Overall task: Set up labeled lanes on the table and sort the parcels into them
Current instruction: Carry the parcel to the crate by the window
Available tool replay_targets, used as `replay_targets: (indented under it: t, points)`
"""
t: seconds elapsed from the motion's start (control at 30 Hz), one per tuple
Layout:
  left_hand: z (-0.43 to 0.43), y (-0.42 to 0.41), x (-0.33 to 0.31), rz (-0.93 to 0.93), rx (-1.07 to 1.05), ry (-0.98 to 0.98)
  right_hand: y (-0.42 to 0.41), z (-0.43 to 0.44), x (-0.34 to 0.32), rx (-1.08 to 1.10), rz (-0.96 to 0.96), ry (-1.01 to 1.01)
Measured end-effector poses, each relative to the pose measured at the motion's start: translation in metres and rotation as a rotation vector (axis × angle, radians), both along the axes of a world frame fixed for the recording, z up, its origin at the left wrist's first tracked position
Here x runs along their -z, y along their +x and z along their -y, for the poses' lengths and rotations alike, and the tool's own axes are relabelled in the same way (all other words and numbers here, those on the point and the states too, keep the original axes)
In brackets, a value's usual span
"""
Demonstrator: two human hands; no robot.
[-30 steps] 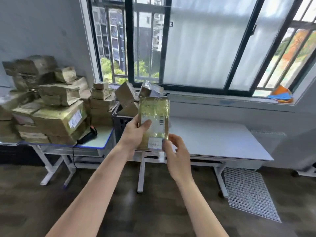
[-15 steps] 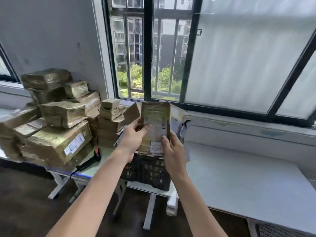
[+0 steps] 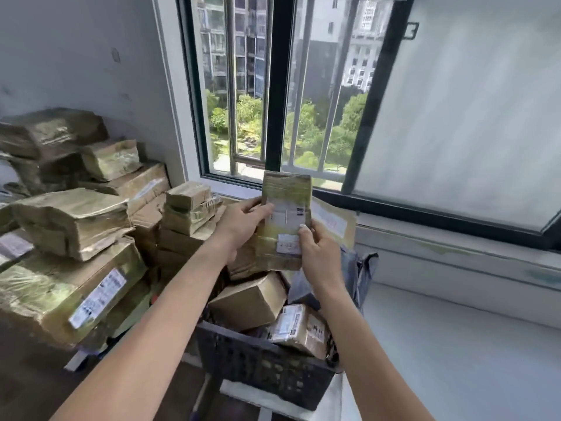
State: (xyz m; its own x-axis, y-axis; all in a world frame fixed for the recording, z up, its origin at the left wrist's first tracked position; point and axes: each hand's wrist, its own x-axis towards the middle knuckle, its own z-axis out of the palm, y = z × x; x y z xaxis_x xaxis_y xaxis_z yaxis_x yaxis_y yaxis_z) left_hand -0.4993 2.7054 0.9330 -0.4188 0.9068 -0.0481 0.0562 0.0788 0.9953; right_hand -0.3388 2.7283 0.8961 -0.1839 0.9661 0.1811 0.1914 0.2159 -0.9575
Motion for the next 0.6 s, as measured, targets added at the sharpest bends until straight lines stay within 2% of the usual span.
replay_targets:
  t: [0.23,0.4,0.6]
  points:
    - [-0.046,-0.009,0.006,-0.247,0.108,-0.164,-0.002,-0.034,0.028,0.069,-0.103,-0.158]
    - [-0.054,-0.004,0.008,-0.377,0.131,-0.167,0.006,-0.038,0.041,0.09,-0.079,-0.227]
    - [-0.055,-0.007,0.028,-0.361,0.143,-0.239,0.013,-0.034,0.049,0.012,-0.015,-0.222]
